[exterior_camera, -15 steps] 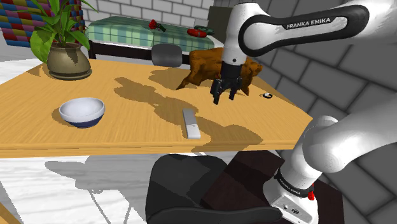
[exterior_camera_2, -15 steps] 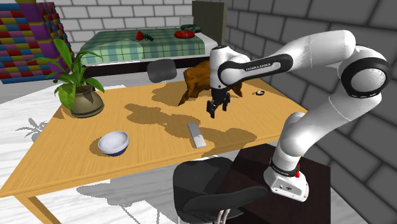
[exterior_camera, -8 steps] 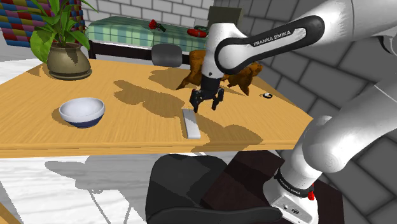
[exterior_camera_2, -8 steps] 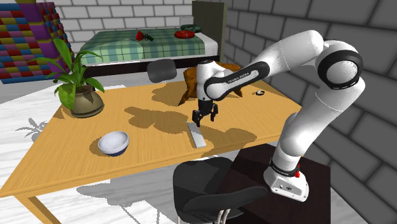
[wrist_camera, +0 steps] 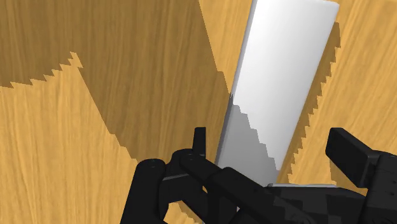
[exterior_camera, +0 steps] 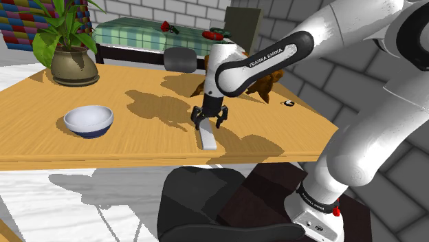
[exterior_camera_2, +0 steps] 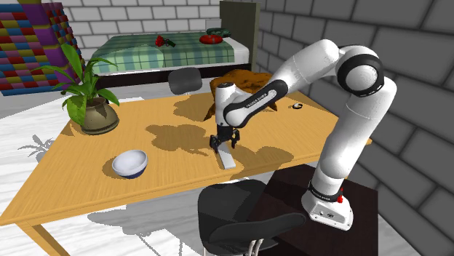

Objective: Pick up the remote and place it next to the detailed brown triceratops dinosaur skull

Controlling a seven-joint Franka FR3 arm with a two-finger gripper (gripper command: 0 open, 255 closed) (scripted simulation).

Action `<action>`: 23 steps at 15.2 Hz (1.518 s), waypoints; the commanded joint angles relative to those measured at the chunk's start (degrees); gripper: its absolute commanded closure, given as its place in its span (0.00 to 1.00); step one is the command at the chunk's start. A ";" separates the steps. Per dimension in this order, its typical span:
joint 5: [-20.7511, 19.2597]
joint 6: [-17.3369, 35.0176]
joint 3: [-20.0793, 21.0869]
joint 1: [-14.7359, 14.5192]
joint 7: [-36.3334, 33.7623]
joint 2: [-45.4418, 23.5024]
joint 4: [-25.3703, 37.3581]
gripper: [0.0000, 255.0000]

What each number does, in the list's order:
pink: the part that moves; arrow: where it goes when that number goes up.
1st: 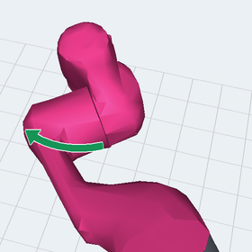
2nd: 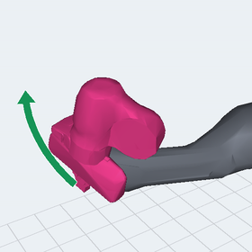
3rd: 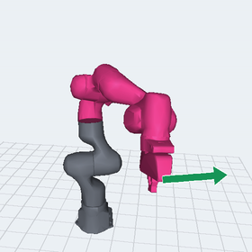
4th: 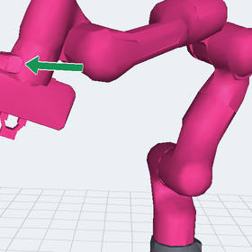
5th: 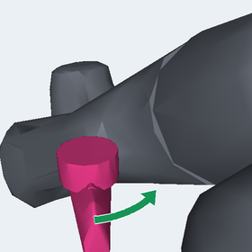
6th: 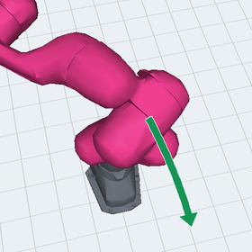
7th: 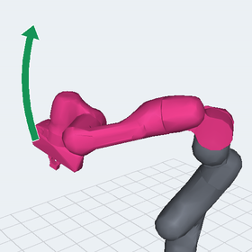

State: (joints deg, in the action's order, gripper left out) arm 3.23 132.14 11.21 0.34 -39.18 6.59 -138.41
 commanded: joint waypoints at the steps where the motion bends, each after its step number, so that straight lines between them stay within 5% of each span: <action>1: -0.24 1.61 -0.01 0.10 -0.11 -1.27 -0.29 0.00; 11: -0.52 3.72 0.08 0.09 -0.34 -2.68 -1.01 0.00; 12: -0.52 3.72 0.08 0.09 -0.34 -2.68 -1.01 1.00; 23: -0.30 2.08 0.03 0.08 -0.18 -1.58 -0.47 1.00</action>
State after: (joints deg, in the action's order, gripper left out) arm 2.84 134.82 11.28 0.40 -39.48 4.53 -138.99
